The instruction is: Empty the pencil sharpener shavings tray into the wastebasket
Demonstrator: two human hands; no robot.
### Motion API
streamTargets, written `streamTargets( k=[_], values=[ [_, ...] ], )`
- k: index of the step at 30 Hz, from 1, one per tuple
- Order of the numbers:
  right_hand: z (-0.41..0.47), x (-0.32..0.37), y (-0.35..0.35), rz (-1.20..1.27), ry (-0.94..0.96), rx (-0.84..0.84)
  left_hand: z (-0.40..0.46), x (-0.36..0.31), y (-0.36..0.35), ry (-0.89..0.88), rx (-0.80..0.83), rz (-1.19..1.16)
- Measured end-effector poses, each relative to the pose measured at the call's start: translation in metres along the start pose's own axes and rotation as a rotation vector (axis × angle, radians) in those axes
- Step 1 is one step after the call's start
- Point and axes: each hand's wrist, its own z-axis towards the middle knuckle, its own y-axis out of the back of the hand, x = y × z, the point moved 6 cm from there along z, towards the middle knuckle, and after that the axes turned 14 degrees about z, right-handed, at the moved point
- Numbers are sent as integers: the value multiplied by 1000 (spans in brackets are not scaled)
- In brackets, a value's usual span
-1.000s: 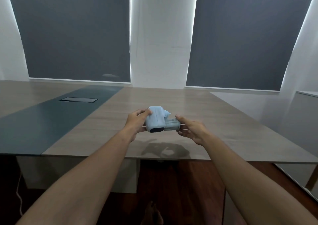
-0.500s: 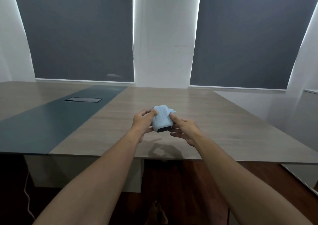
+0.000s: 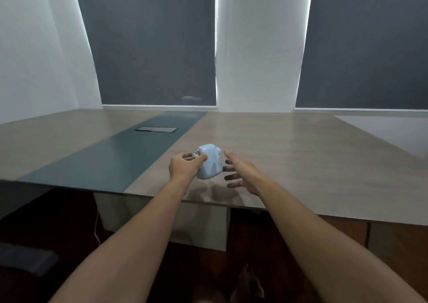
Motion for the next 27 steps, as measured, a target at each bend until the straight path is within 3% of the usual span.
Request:
streamTargets(
  k=[7, 22, 27],
  values=[
    [11, -9, -31, -36, 77, -30, 8, 11, 57, -67, -316, 210],
    [-3, 7, 58, -78, 209, -328, 8, 29, 47, -101, -323, 342],
    [-13, 15, 96, -406, 340, -417, -5, 10, 41, -247, -429, 578]
  ],
)
